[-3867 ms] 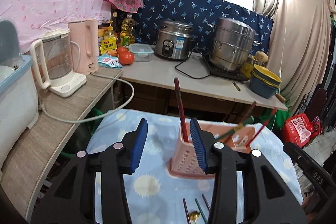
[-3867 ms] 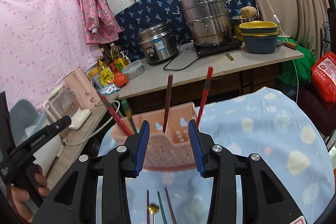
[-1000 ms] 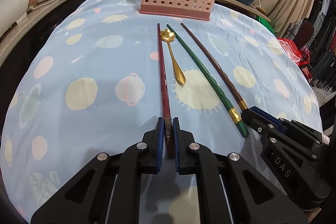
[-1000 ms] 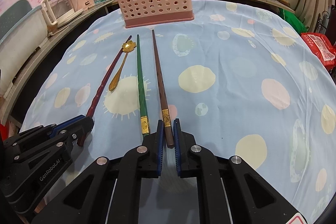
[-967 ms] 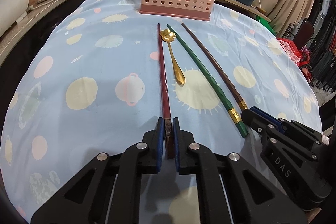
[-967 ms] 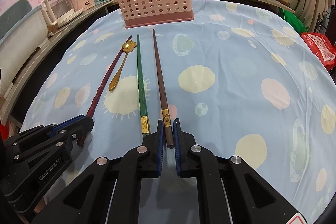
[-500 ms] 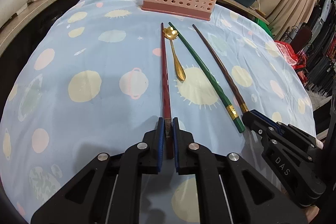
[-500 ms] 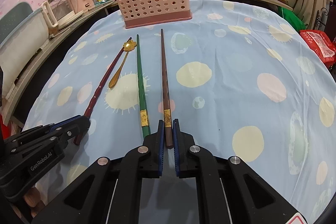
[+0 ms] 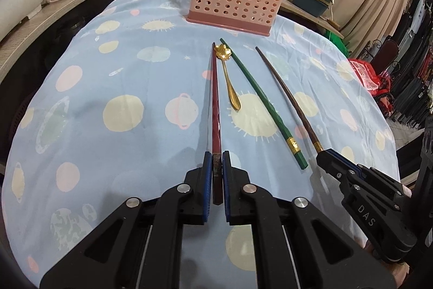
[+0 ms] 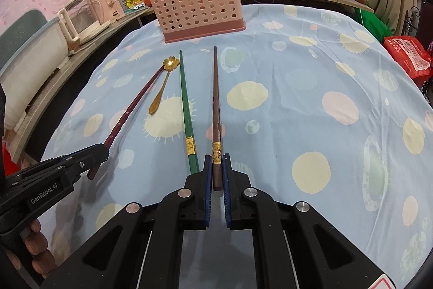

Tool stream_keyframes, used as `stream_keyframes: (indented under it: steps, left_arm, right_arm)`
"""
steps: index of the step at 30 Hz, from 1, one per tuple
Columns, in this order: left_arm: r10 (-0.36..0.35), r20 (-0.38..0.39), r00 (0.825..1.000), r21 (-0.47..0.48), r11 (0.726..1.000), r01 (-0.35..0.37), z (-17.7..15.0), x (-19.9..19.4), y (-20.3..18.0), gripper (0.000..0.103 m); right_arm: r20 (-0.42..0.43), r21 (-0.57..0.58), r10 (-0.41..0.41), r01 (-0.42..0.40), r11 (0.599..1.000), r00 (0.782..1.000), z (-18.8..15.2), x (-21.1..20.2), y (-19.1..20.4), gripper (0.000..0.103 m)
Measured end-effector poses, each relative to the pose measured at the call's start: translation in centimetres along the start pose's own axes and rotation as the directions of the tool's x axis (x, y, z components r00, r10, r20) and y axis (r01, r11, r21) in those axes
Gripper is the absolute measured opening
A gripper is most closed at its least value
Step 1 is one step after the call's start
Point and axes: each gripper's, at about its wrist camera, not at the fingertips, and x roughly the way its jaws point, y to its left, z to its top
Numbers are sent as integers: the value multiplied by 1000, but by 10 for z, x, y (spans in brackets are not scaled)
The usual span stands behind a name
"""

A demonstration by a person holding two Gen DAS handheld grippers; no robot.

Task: Organize utensils
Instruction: 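Lift both held chopsticks and carry them over the pink basket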

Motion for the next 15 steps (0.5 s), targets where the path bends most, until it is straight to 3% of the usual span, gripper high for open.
stream_keyframes:
  steps: [15]
  left_arm:
    - [-27, 107, 994, -9, 1000, 28, 21, -50, -3, 7]
  right_arm:
    - [116, 30, 15, -19, 999, 993, 27, -52, -2, 7]
